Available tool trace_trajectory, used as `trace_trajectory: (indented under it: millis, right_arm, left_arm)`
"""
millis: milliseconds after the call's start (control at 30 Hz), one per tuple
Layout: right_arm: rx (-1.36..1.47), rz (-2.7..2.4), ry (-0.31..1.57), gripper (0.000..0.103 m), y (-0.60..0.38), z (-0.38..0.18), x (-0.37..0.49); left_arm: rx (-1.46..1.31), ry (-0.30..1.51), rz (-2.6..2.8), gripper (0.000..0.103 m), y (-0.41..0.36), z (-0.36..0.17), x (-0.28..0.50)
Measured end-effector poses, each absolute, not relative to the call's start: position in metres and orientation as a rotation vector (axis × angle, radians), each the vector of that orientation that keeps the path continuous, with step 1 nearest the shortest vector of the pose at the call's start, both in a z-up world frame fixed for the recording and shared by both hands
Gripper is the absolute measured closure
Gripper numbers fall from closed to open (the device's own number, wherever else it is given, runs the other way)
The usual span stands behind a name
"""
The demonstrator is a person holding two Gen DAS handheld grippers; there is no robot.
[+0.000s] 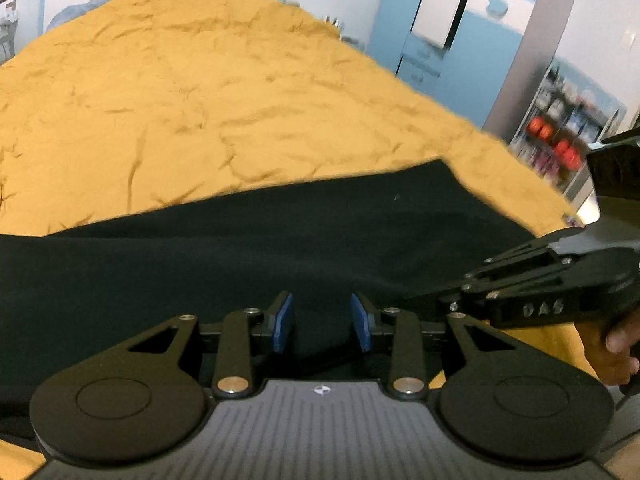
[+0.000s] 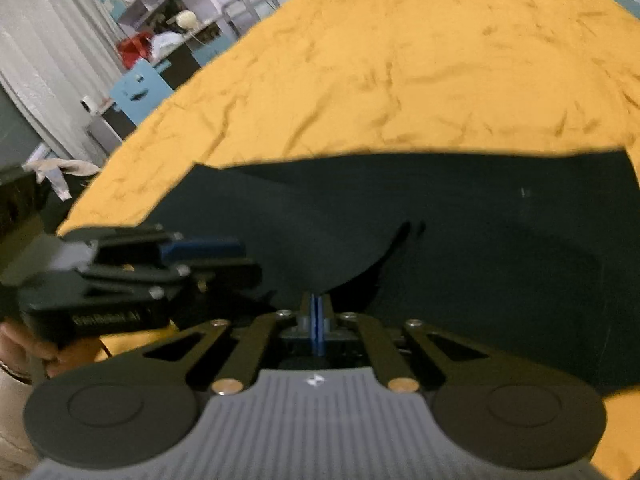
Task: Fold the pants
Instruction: 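Grasp the folded pants edge with the right gripper while the left gripper presses nearby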
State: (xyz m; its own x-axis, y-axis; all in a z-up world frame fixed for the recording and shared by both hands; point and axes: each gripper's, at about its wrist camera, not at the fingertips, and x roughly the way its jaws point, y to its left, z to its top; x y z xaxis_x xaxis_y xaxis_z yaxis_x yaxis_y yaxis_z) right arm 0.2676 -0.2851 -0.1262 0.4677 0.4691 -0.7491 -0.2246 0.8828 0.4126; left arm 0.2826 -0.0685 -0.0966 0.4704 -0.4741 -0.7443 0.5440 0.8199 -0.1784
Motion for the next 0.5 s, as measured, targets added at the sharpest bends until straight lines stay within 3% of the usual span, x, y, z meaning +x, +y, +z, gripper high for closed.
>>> trace_trajectory:
  millis: [100,167,200,233,500]
  right_arm:
    - [0.288,0.423,1.016,0.102,-0.286,-0.135,0.267]
    - [0.297,0.409,0.981,0.093,-0.293,-0.129,0.266]
    - [0.313,0.407,0.962,0.075,-0.297,-0.126,0.266]
    - [0.335,0.403,0.953,0.066,-0.301,-0.124,0.268]
    - [0.642,0.344,1.044,0.066,-0.333,-0.161,0.301]
  left_arm:
    - [0.109,0.935,-0.611,0.066,-0.078,-0.111,0.288]
    - [0.094,0.949,-0.622,0.066,-0.08,-0.117,0.287]
    - [0.083,0.95,-0.627,0.066,-0.08,-0.119,0.287]
    - [0.063,0.951,-0.625,0.066,-0.081,-0.121,0.289]
    - [0.037,0.966,-0.666,0.066,-0.096,-0.128,0.302]
